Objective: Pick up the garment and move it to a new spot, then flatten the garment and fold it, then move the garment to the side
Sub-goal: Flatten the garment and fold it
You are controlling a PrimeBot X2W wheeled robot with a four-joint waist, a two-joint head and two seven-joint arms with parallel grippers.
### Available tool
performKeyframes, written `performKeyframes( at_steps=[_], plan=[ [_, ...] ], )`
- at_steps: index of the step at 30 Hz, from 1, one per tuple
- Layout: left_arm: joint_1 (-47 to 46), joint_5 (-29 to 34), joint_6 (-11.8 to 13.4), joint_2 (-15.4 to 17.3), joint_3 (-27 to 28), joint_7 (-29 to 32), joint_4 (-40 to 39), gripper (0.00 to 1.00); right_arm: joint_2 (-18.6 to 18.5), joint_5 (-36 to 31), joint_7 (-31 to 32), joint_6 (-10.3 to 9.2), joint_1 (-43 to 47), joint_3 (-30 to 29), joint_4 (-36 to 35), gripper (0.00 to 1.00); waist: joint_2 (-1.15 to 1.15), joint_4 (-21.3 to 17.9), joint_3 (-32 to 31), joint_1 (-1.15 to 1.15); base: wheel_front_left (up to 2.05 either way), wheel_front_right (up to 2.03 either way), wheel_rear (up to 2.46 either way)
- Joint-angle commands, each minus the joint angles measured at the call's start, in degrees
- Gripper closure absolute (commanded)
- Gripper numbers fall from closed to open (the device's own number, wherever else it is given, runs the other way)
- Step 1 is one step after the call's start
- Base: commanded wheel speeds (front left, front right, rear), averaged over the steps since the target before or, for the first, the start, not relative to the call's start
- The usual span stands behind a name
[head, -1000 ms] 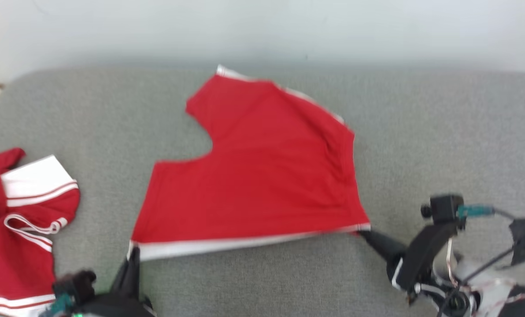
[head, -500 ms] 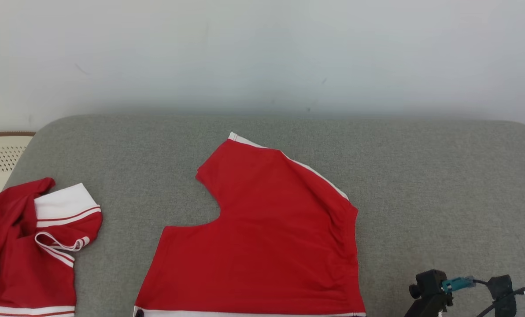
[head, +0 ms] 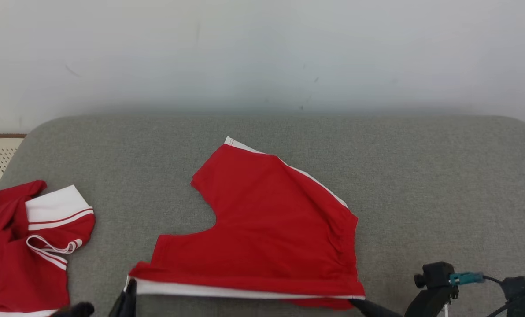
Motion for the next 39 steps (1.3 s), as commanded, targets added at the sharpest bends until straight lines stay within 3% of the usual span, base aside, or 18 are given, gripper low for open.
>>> performKeyframes(
  at_steps=[1,12,20,32,39],
  plan=[
    [-2.0,0.9,0.1,0.8,0.2,-0.1,-0.8,1.00,-0.1,-0.3,-1.6,-0.06,-1.0,-1.1,-0.3,1.00,0.00,0.1,1.0,0.00,0.00,0.00,0.00],
    [-23.2,2.7,0.1,2.2,-0.9,-0.1,0.7,1.00,3.6,-1.7,-11.9,-0.06,-9.3,-10.3,-1.2,1.00,0.00,-3.1,12.7,0.00,0.00,0.00,0.00],
    [-37.4,6.5,0.1,3.5,-2.8,-0.1,7.4,1.00,8.4,-3.6,-14.2,-0.04,-16.0,-11.4,2.0,1.00,0.00,-7.4,20.3,0.00,0.00,0.00,0.00],
    [-49.8,11.9,1.7,3.9,-4.3,-0.1,17.0,1.00,14.8,-6.1,-17.2,-0.04,-20.3,-12.6,4.9,1.00,0.00,-12.2,26.7,0.00,0.00,0.00,0.00],
    [-52.4,13.4,3.1,4.7,-4.0,-0.1,19.1,1.00,17.4,-9.6,-17.5,-0.07,-20.1,-17.2,7.7,1.00,0.00,-13.7,28.3,0.00,0.00,0.00,0.00]
  ],
)
